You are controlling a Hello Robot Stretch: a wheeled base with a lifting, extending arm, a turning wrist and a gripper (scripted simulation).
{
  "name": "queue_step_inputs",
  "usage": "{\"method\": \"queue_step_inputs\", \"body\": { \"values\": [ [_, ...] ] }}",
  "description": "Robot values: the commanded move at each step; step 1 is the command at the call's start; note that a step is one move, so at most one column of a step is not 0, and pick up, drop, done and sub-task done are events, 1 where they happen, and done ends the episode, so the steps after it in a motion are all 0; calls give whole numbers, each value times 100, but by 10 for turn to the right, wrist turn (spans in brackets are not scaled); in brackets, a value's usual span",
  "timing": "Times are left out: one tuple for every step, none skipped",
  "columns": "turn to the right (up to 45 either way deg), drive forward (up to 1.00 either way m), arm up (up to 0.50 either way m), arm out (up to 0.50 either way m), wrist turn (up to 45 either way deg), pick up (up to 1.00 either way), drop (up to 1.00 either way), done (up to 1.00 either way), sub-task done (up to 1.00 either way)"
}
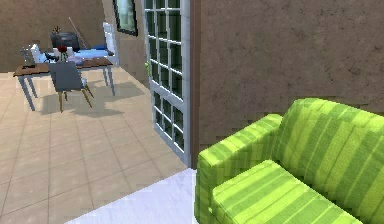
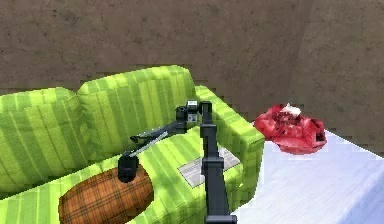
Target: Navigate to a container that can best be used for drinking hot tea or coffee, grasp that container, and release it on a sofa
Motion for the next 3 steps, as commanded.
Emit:
{"method": "queue_step_inputs", "body": {
  "values": [
    [0,0,0,-8,0,0,0,0,0],
    [0,0,20,0,0,0,0,0,0],
    [0,0,0,0,-390,0,0,0,0]
  ]
}}
